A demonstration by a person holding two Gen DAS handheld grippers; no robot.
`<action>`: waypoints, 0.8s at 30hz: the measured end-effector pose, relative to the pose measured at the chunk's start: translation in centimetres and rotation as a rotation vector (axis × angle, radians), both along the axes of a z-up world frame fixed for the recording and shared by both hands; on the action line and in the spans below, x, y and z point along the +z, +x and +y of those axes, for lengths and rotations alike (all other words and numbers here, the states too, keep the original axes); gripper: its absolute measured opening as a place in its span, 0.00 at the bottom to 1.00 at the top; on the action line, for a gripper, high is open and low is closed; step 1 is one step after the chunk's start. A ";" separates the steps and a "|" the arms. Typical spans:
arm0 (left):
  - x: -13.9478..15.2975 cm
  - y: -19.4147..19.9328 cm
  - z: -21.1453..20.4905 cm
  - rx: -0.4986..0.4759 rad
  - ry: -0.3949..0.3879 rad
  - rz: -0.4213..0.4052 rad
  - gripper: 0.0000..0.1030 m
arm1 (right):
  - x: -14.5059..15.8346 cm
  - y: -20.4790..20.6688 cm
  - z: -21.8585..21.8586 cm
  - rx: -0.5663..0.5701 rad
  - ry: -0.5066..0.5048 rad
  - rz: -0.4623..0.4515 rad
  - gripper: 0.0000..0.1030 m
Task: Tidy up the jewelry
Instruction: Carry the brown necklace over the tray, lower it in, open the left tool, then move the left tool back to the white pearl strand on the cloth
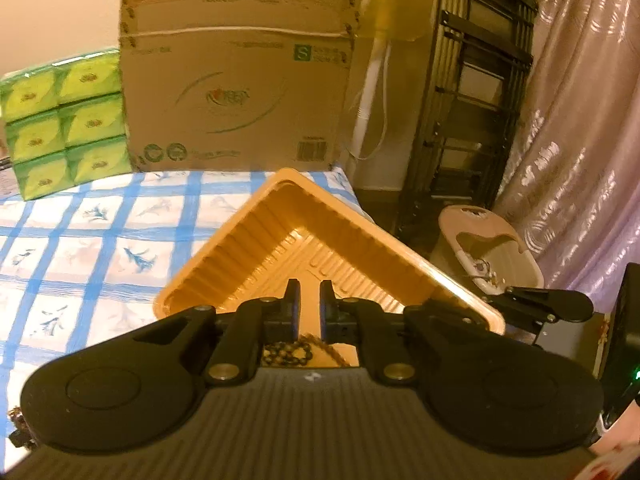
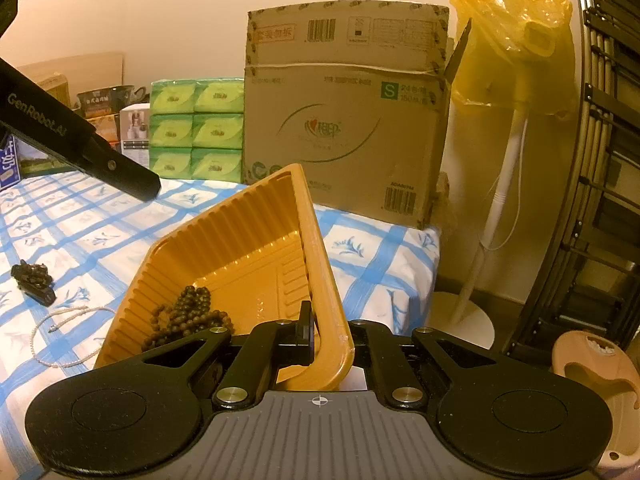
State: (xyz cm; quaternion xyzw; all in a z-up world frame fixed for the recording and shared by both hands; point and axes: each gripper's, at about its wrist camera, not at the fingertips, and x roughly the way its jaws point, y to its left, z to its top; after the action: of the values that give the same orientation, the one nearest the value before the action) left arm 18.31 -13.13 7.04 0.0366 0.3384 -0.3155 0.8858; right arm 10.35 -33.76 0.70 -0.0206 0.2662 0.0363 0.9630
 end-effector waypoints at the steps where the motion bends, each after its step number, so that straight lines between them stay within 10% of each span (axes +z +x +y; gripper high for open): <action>1: 0.2 -0.1 0.4 0.011 -0.002 -0.008 0.08 | 0.0 0.0 0.0 0.001 0.001 0.000 0.06; 24: -5.3 -5.4 17.2 0.498 0.105 -0.001 0.28 | 0.1 -0.3 0.2 0.000 -0.003 0.000 0.06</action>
State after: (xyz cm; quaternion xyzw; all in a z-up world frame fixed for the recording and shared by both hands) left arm 12.94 4.08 1.72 -0.0019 0.3526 -0.0697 0.9332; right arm 10.04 -33.60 0.78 -0.0222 0.2663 0.0356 0.9630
